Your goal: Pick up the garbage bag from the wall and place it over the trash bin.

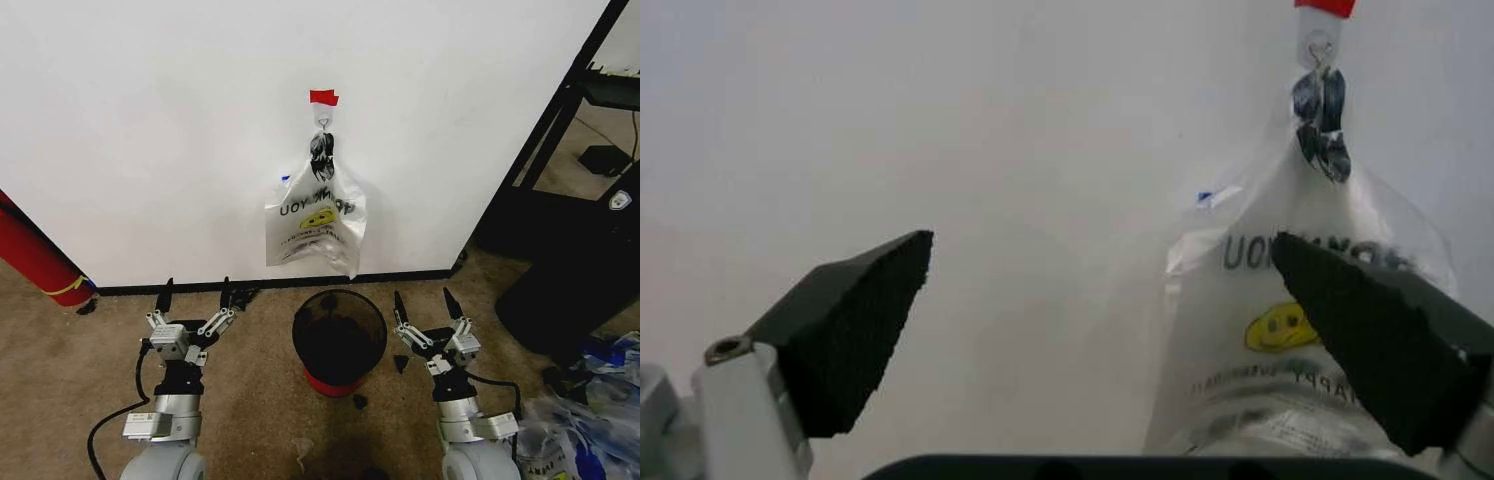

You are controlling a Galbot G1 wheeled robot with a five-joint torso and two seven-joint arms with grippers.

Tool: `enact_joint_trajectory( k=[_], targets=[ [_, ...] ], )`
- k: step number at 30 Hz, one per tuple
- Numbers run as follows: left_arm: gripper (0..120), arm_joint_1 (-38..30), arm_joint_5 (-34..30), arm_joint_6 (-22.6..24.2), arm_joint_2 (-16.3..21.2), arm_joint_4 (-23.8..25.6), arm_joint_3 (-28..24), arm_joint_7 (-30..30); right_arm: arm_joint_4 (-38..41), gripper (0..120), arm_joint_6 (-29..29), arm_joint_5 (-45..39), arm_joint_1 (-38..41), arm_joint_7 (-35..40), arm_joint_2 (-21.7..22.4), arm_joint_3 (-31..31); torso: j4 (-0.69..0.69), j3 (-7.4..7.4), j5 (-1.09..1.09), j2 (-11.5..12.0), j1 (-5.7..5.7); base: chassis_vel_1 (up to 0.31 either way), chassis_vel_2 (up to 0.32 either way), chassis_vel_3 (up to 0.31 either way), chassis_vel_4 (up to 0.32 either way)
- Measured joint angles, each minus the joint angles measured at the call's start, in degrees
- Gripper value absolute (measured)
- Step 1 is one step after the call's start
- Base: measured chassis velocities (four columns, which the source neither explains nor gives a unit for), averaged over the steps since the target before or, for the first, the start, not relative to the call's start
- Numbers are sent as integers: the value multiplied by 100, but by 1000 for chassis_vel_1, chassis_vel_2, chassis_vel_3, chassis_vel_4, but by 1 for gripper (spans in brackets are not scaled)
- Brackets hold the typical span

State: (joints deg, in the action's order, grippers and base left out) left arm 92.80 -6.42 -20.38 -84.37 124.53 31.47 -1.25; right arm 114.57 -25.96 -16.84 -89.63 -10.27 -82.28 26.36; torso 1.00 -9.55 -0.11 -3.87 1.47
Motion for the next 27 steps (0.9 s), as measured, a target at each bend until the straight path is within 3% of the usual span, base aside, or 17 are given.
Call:
enact_joint_trajectory(
  k=[22,25,27],
  targets=[
    [100,-9,-23,-121,89,-58,1,-3,44,100,150,-197,12,90,-177,-298,0,0,0,0,0,0,0,0,0],
    [100,-5,-18,-132,117,-79,0,-3,41,100,265,-516,112,77,-141,-427,1,0,0,0,0,0,0,0,0],
    [100,4,24,-158,137,-117,-16,-4,-52,100,419,-1233,396,-48,-43,-634,1,0,-1,0,0,0,0,0,0]
  ],
)
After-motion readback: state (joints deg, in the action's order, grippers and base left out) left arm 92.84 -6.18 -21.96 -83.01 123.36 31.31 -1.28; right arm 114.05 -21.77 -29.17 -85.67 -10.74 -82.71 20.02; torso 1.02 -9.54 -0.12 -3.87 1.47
